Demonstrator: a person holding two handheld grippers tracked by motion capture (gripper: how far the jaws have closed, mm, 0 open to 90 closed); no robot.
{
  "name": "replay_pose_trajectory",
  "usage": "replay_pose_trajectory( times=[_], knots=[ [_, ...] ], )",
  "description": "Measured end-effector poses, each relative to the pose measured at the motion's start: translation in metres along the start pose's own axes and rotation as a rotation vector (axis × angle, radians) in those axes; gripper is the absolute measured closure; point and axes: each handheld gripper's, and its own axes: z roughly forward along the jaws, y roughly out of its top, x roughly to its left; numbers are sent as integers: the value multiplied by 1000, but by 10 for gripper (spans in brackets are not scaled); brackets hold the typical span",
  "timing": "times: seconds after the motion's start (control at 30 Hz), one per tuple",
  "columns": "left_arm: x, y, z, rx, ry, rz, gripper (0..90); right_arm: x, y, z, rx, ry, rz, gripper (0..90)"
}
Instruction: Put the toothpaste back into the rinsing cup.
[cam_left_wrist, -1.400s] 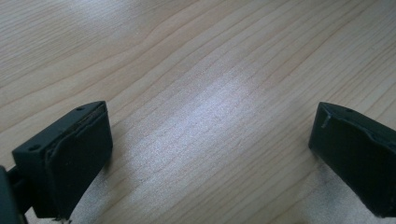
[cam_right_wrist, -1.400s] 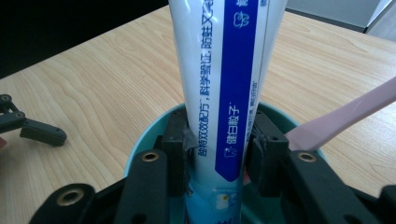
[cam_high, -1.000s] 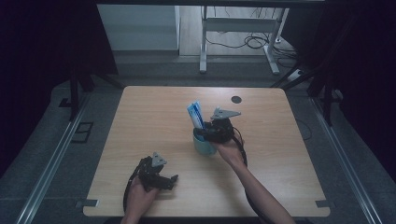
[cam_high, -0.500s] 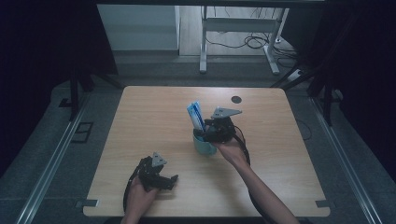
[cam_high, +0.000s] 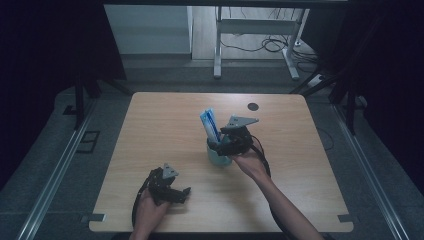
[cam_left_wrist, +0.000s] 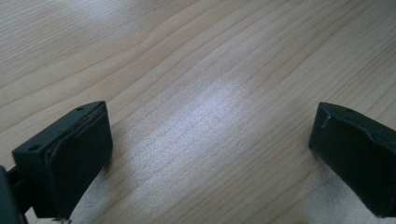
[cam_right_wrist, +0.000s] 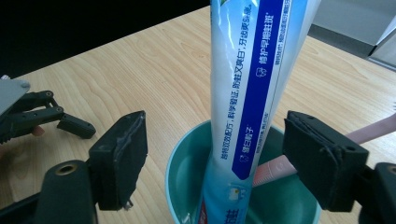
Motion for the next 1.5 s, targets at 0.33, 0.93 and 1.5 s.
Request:
replay_pose_trajectory(
  times=[0.33,0.93,1.5],
  knots=[
    [0,0,0,-5,1,-5,0,5,2,-10,10,0,-34,155],
    [0,0,0,-3,0,-4,0,6,-6,-31,20,2,-43,135],
    [0,0,0,-3,0,-4,0,4,-20,-48,42,-22,-52,135]
  ],
)
